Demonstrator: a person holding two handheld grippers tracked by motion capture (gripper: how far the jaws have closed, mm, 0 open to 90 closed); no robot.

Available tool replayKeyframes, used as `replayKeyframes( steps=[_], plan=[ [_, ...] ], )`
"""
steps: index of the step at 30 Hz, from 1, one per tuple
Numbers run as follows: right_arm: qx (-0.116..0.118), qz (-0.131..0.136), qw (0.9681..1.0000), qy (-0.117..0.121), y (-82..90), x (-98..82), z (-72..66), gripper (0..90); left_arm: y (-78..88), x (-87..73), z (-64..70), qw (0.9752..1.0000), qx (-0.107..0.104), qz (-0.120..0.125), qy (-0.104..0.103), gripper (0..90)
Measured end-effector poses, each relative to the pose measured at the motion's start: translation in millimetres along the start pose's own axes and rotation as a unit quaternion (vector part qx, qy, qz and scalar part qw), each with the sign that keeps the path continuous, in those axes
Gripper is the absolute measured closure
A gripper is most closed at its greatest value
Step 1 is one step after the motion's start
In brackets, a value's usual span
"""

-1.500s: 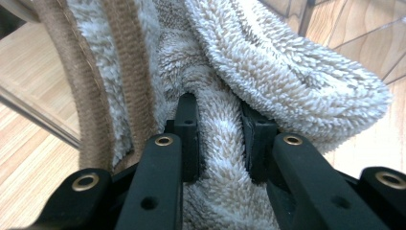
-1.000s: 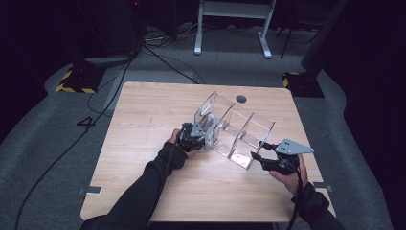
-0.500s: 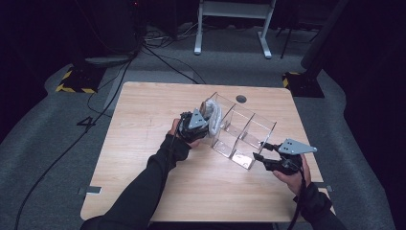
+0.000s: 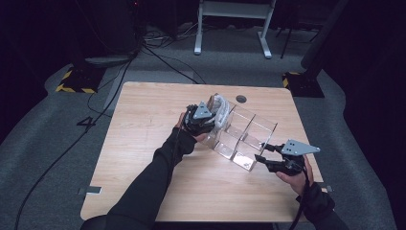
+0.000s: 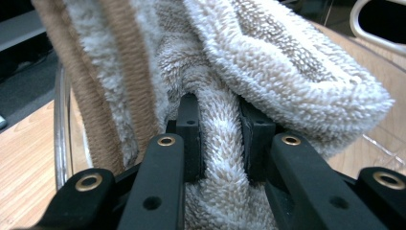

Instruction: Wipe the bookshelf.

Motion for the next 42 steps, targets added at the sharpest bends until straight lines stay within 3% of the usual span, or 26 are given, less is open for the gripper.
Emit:
replayKeyframes(
  steps=[2, 3, 4, 6, 8, 12, 14, 15, 16, 18, 20, 21, 27, 29, 30, 31, 32, 34, 37, 42],
  plan=[
    [0.006, 0.001, 1.0, 0.0, 0.9, -0.6, 0.1, 46.6, 2.7, -2.3, 2.5, 0.9998, 0.001, -0.012, -0.016, 75.7],
    [0.009, 0.002, 1.0, 0.001, 1.6, -1.0, -0.2, 46.6, 4.4, -4.4, 5.8, 0.9992, 0.012, -0.023, -0.031, 75.7],
    [0.009, 0.002, 1.0, 0.001, 1.6, -1.0, -0.2, 46.6, 4.4, -4.4, 5.8, 0.9992, 0.012, -0.023, -0.031, 75.6],
    [0.01, 0.002, 0.9999, 0.003, 1.8, -1.0, -0.5, 46.6, 6.3, -8.7, 10.6, 0.9969, 0.033, -0.046, -0.055, 75.6],
    [0.01, 0.002, 0.9999, 0.002, 1.8, -1.0, -0.5, 46.6, 7.1, -10.6, 12.5, 0.9963, 0.038, -0.051, -0.058, 75.5],
    [0.01, 0.002, 0.9999, 0.001, 2.1, -1.2, -0.5, 46.6, 6.4, -29.3, 15.7, 0.9959, 0.026, -0.069, -0.053, 75.3],
    [0.009, 0.003, 1.0, 0.002, 2.0, -1.2, -0.7, 46.7, 3.5, -37.4, 17.1, 0.9964, 0.019, -0.07, -0.044, 75.2],
    [0.01, 0.003, 0.9999, 0.001, 2.0, -1.3, -0.6, 46.7, 0.9, -44.9, 17.1, 0.9974, 0.011, -0.066, -0.028, 75.2],
    [0.01, 0.003, 0.9999, 0.001, 2.0, -1.3, -0.6, 46.7, 0.9, -44.9, 17.1, 0.9974, 0.011, -0.066, -0.028, 75.2],
    [0.01, 0.004, 0.9999, 0.001, 2.0, -1.2, -1.1, 46.7, -7.1, -64.1, 19.2, 0.9958, 0.001, -0.09, -0.02, 75.2],
    [0.011, 0.004, 0.9999, 0.002, 2.0, -1.2, -1.3, 46.7, -8.0, -68.0, 19.8, 0.996, -0.001, -0.087, -0.019, 75.2],
    [0.01, 0.003, 0.9999, 0.002, 2.1, -1.1, -1.6, 46.7, -7.6, -70.1, 20.4, 0.9967, -0.004, -0.081, -0.007, 75.2],
    [0.017, 0.004, 0.9998, 0.004, 2.3, -0.7, -4.2, 46.9, 4.5, -73.8, 31.9, 0.9932, -0.004, -0.112, -0.031, 75.2],
    [0.018, 0.004, 0.9998, 0.007, 2.3, -0.1, -6.2, 47.5, 13.7, -73.5, 33.5, 0.9936, -0.003, -0.11, -0.025, 74.8],
    [0.014, 0.005, 0.9998, 0.01, 1.5, 0.7, -7.2, 48.2, 23.3, -69.9, 32.5, 0.9967, -0.011, -0.08, -0.004, 74.6],
    [0.012, 0.005, 0.9999, 0.011, 0.9, 1.0, -7.4, 48.4, 23.3, -69.9, 32.5, 0.9967, -0.011, -0.08, -0.004, 74.5],
    [0.012, 0.005, 0.9999, 0.011, 0.4, 1.3, -7.6, 48.5, 28.8, -66.4, 31.1, 0.9979, -0.008, -0.064, 0.004, 74.5],
    [0.009, 0.006, 0.9999, 0.009, -0.7, 1.8, -8.6, 48.4, 39.7, -52.4, 34.0, 0.9992, 0.006, -0.038, -0.008, 74.3],
    [0.003, 0.005, 0.9999, 0.011, -1.1, 1.8, -9.0, 48.0, 45.2, -43.5, 36.6, 0.9995, 0.016, -0.025, -0.013, 74.2],
    [-0.029, 0.004, 0.9996, 0.002, 2.3, 1.3, -4.9, 34.5, 57.2, -27.7, 42.3, 0.9995, 0.024, 0.002, -0.021, 74.0]
  ],
)
Point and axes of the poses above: each handheld gripper's, and its own axes: y roughly backward along the jaws, x roughly out of its top, z roughly to its right, the point moved 5 cm from there along -y, roughly forward along the jaws, and after that the axes turned 9 degrees about -x, right-handed, at the moved point
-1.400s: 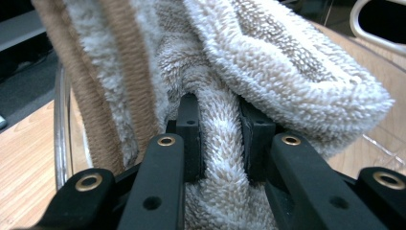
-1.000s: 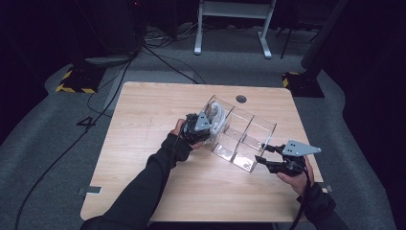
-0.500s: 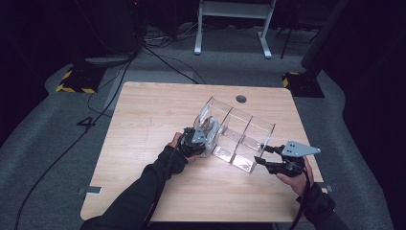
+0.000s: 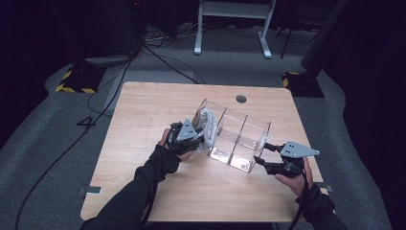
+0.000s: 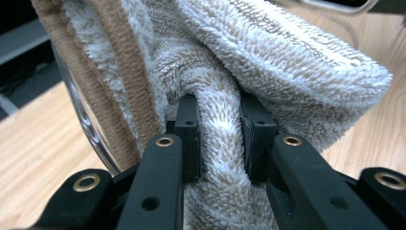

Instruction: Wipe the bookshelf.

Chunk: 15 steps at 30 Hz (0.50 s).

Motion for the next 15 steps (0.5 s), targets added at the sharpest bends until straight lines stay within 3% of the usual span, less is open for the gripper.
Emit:
replayKeyframes(
  steps=[7, 10, 11, 15],
  plan=[
    [-0.012, 0.001, 0.9999, -0.009, 6.1, -2.9, 1.6, 33.1, 11.1, 21.3, 13.0, 0.9992, -0.014, 0.037, -0.009, 73.8],
    [-0.002, 0.001, 1.0, -0.008, 6.9, -3.6, 0.3, 42.4, 10.0, 33.5, 28.8, 0.9979, -0.033, 0.05, -0.024, 73.9],
    [0.003, -0.002, 1.0, -0.001, 5.1, -4.5, -2.1, 47.2, 4.0, 36.6, 36.8, 0.9976, -0.043, 0.043, -0.034, 73.9],
    [0.004, -0.01, 0.9999, 0.011, 1.3, -6.7, -5.5, 50.0, -12.4, 34.4, 41.2, 0.9976, -0.047, 0.022, -0.045, 73.9]
  ],
)
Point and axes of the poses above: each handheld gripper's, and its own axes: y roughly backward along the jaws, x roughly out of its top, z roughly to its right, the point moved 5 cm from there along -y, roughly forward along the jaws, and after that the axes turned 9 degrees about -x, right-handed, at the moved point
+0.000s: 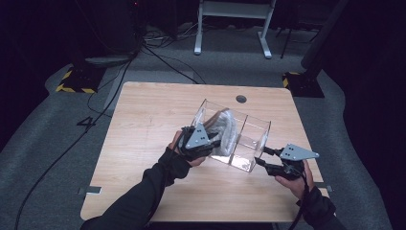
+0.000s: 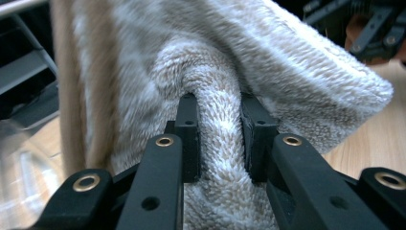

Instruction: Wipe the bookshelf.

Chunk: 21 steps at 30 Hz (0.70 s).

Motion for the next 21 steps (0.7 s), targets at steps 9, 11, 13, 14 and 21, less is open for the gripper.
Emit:
replayKeyframes(
  steps=[9, 11, 13, 14, 21],
  plan=[
    [0.008, 0.007, 0.9999, -0.009, 1.6, -0.9, 1.2, 52.4, -35.8, -19.4, 0.0, 0.9993, -0.015, -0.022, 0.026, 73.9],
    [0.007, 0.008, 0.9999, -0.01, 1.7, -1.0, 1.1, 52.4, -40.7, -26.1, -0.3, 0.999, -0.018, -0.022, 0.035, 74.0],
    [0.006, 0.007, 0.9999, -0.009, 1.6, -0.8, 0.9, 52.4, -44.1, -32.2, 0.4, 0.9986, -0.021, -0.027, 0.04, 74.2],
    [0.006, 0.008, 0.9999, -0.009, 1.5, -0.7, 0.7, 52.4, -46.7, -36.4, 1.5, 0.9981, -0.027, -0.033, 0.045, 74.4],
    [0.005, 0.008, 0.9999, -0.01, 1.4, -0.6, 0.7, 52.5, -71.9, -73.6, 6.1, 0.992, -0.034, -0.115, 0.039, 74.5]
  ],
)
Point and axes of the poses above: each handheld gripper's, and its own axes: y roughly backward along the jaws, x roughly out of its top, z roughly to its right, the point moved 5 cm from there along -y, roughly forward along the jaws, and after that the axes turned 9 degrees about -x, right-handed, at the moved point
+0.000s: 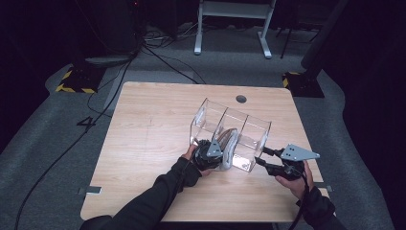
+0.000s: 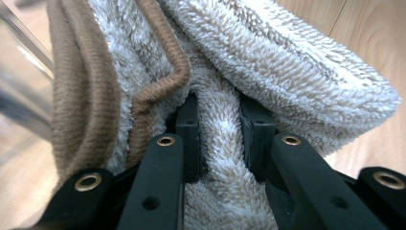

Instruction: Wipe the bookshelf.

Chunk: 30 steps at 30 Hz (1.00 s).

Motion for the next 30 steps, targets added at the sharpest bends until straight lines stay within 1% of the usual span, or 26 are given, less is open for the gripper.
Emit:
replayKeyframes(
  steps=[1, 3, 5, 8, 10, 11, 13, 14, 15, 16, 17, 18, 19, 20, 21, 22, 23, 24, 26, 27, 29, 30],
  plan=[
    [-0.001, 0.0, 1.0, -0.001, 0.0, -0.1, 0.0, 52.5, 0.9, 1.5, -0.4, 1.0, 0.001, -0.001, 0.002, 74.5],
    [-0.001, 0.0, 1.0, -0.002, -0.3, 0.0, 0.2, 52.5, 4.3, 6.1, -1.1, 1.0, 0.006, 0.001, -0.005, 74.5],
    [-0.002, 0.0, 1.0, 0.0, -0.5, 0.3, 0.3, 52.5, 9.3, 13.0, -1.9, 0.9998, 0.008, 0.017, -0.001, 74.4],
    [-0.001, -0.001, 1.0, -0.002, -0.5, 0.4, 0.5, 52.6, 21.0, 30.8, -3.2, 0.9991, 0.018, 0.038, -0.008, 74.4],
    [-0.002, -0.002, 1.0, -0.001, -0.9, 0.8, 0.1, 52.6, 27.6, 40.2, -5.1, 0.9985, 0.023, 0.048, -0.009, 74.3],
    [-0.002, -0.002, 1.0, -0.002, -1.0, 0.9, 0.0, 52.6, 30.8, 44.5, -6.2, 0.9981, 0.024, 0.055, -0.009, 74.3],
    [-0.002, -0.002, 1.0, -0.002, -1.1, 0.9, -0.1, 52.6, 40.3, 58.5, -9.8, 0.9964, 0.024, 0.081, -0.005, 74.3],
    [-0.002, -0.002, 1.0, -0.002, -1.2, 1.0, -0.2, 52.6, 43.1, 64.1, -10.8, 0.9961, 0.026, 0.084, -0.009, 74.3],
    [-0.002, -0.001, 1.0, -0.002, -1.4, 1.0, -0.3, 52.6, 44.6, 69.7, -12.1, 0.9954, 0.037, 0.086, -0.021, 74.3],
    [-0.001, -0.002, 1.0, -0.002, -1.5, 1.1, -0.6, 52.7, 44.7, 74.5, -13.4, 0.9953, 0.043, 0.081, -0.031, 74.3],
    [0.0, -0.001, 1.0, -0.002, -1.9, 1.3, -1.1, 52.6, 43.2, 78.6, -15.7, 0.9953, 0.047, 0.077, -0.034, 74.3],
    [0.001, -0.001, 1.0, -0.002, -2.1, 1.5, -1.5, 52.6, 41.7, 81.0, -18.0, 0.9955, 0.049, 0.075, -0.032, 74.3],
    [0.002, -0.001, 1.0, -0.001, -2.3, 1.7, -1.7, 52.6, 39.1, 83.7, -22.1, 0.9956, 0.052, 0.073, -0.025, 74.3],
    [0.005, 0.0, 1.0, 0.0, -2.6, 1.9, -2.5, 52.7, 37.3, 84.4, -24.6, 0.9958, 0.053, 0.072, -0.021, 74.3],
    [0.005, -0.001, 1.0, 0.001, -2.7, 2.1, -3.0, 52.7, 32.3, 83.5, -30.1, 0.9961, 0.051, 0.071, -0.008, 74.3],
    [0.005, -0.001, 1.0, 0.002, -2.6, 2.2, -3.5, 52.8, 30.2, 82.1, -31.8, 0.9962, 0.05, 0.071, -0.003, 74.3],
    [0.005, -0.001, 1.0, 0.002, -2.6, 2.2, -3.5, 52.8, 30.2, 82.1, -31.8, 0.9962, 0.05, 0.071, -0.003, 74.3],
    [0.002, -0.001, 1.0, 0.001, -2.8, 2.2, -3.6, 52.7, 28.7, 80.1, -32.5, 0.9962, 0.05, 0.071, 0.004, 74.3],
    [-0.001, -0.002, 1.0, 0.002, -2.6, 2.3, -4.4, 52.8, 27.1, 72.7, -30.9, 0.9963, 0.056, 0.066, 0.005, 74.3],
    [-0.002, -0.002, 1.0, 0.001, -2.8, 2.3, -4.7, 52.8, 27.1, 72.7, -30.9, 0.9963, 0.056, 0.066, 0.005, 74.3],
    [-0.002, -0.002, 1.0, -0.001, -2.9, 2.1, -4.8, 52.8, 26.4, 65.9, -29.1, 0.9968, 0.056, 0.057, 0.003, 74.3],
    [-0.003, -0.003, 1.0, -0.001, -3.0, 2.1, -5.0, 52.9, 26.8, 61.5, -25.8, 0.9972, 0.052, 0.054, 0.0, 74.3]
  ],
)
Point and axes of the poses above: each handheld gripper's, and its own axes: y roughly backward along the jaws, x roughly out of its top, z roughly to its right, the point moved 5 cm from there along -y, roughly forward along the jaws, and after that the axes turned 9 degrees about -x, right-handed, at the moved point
